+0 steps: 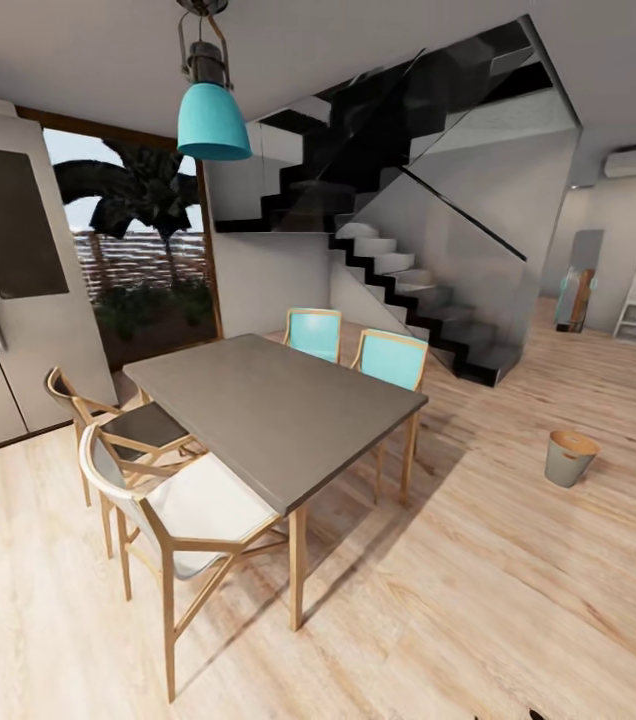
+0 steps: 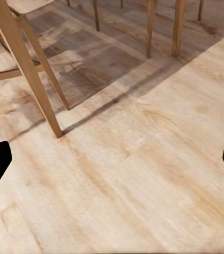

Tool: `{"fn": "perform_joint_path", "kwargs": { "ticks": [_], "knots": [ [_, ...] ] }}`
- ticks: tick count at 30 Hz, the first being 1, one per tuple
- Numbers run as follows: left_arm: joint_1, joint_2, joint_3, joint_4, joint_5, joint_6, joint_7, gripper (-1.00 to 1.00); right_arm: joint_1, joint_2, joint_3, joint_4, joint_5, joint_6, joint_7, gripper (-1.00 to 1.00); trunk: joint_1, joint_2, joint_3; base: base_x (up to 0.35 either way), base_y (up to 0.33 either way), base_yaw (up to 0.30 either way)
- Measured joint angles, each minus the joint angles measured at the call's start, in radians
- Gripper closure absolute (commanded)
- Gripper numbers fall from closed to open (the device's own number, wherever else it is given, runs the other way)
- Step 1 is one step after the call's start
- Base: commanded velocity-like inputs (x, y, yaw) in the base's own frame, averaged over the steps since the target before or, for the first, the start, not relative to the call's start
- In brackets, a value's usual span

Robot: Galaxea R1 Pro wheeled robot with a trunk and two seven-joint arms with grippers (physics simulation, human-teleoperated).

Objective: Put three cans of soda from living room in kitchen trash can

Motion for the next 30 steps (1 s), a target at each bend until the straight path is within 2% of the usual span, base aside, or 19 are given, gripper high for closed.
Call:
{"fn": "perform_joint_path", "kwargs": {
  "ticks": [19, 30],
  "knots": [
    [0.000, 0.000, -0.001, 0.000, -0.001, -0.006, 0.000, -1.00, 0.000, -0.001, -0.006, 0.000, 0.000, -0.006, 0.000, -1.00, 0.000, 0.000, 0.006, 0.000, -0.005, -0.248],
    [0.000, 0.001, -0.003, 0.000, -0.002, -0.006, -0.001, -1.00, 0.000, 0.000, -0.006, 0.000, 0.001, -0.006, -0.001, -1.00, 0.000, 0.000, 0.008, 0.032, -0.210, -0.127]
  ]
}}
